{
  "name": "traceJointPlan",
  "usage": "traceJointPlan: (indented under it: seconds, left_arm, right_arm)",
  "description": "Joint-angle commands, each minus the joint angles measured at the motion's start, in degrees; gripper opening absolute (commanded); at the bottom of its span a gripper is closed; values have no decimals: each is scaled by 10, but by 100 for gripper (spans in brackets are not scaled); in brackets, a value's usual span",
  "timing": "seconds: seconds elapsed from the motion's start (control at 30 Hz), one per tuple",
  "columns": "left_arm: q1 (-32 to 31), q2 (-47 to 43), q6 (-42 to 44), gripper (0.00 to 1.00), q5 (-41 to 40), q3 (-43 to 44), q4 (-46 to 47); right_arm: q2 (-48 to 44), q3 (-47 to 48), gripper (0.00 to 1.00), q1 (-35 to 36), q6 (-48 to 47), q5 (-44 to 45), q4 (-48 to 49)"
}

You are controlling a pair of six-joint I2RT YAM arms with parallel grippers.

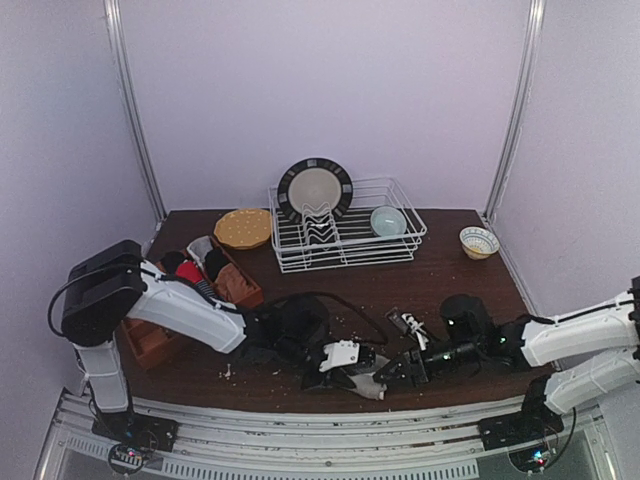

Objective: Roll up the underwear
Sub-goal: Roll the underwear at the center of the board.

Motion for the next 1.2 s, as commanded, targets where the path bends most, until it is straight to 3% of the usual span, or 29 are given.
traceJointPlan:
  seconds: [0.0,0.1,0.27,0.57,0.8,0.97,1.17]
  left_arm:
    - [23,54,-53,0,122,61,-159]
    - [36,91,-56,0,159,118,-234]
    - [53,135,-61,0,221,185,-312]
    - [59,244,-30,0,274,319,-501]
    - [63,268,-28,0,276,348,-536]
    - [66,266,-27,0,278,342,-535]
    - [67,273,-32,0,266,339,-529]
  right_arm:
    - [-111,-6,47,64,-49,212,-124]
    - [-148,13,47,103,-91,277,-191]
    - [-126,52,47,153,-153,340,-253]
    - [-54,78,47,226,-243,421,-212]
    - [-19,84,48,238,-262,411,-182]
    - [-128,33,50,230,-212,449,-155]
    - [-287,5,51,237,-195,500,-218]
